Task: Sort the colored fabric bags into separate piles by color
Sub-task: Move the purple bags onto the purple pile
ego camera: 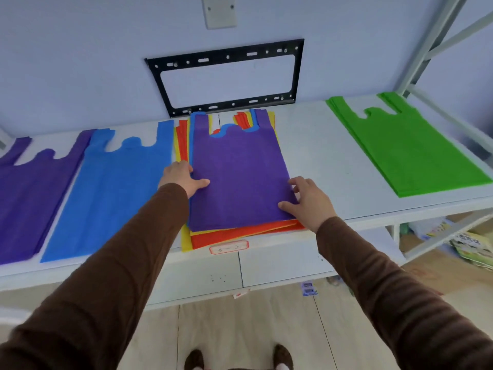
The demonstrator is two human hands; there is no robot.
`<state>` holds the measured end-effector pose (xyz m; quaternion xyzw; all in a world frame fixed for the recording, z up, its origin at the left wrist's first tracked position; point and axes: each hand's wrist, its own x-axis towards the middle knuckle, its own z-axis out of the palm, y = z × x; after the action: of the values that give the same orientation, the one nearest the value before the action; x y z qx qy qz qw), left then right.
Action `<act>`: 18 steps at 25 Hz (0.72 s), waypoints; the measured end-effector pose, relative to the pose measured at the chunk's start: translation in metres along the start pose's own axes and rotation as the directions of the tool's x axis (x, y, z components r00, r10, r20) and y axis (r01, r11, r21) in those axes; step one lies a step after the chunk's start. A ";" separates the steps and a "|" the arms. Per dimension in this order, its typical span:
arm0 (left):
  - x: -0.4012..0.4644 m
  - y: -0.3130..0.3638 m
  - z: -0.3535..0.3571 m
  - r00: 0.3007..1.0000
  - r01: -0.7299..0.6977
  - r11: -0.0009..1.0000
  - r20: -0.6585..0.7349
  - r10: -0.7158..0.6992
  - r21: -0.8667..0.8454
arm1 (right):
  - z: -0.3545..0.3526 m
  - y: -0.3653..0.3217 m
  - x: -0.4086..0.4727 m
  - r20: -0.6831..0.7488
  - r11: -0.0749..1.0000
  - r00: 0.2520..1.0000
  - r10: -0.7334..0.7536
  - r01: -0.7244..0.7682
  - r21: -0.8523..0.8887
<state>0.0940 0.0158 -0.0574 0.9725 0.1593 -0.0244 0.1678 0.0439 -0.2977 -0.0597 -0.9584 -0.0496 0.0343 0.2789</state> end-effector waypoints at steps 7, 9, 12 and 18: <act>-0.002 0.021 -0.009 0.989 0.095 0.988 0.104 -0.107 0.121 | -0.003 0.009 0.005 0.096 0.998 0.995 -0.013 0.007 0.067; -0.005 0.027 -0.009 0.993 0.068 0.997 0.103 -0.064 -0.039 | -0.005 0.009 0.005 0.071 0.997 0.997 -0.012 0.006 0.075; -0.008 0.038 -0.020 0.960 0.248 0.687 0.270 -0.078 -0.684 | -0.015 0.010 0.007 -0.083 0.983 0.995 0.054 -0.038 0.182; -0.013 0.042 -0.036 0.864 0.503 0.053 0.503 -0.014 -0.863 | -0.038 -0.001 0.009 0.362 0.588 0.910 0.204 -0.409 0.697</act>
<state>0.0949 -0.0135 -0.0093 0.5372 0.2763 -0.1216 0.7876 0.0565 -0.3160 -0.0275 -0.7335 0.1028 0.2168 0.6359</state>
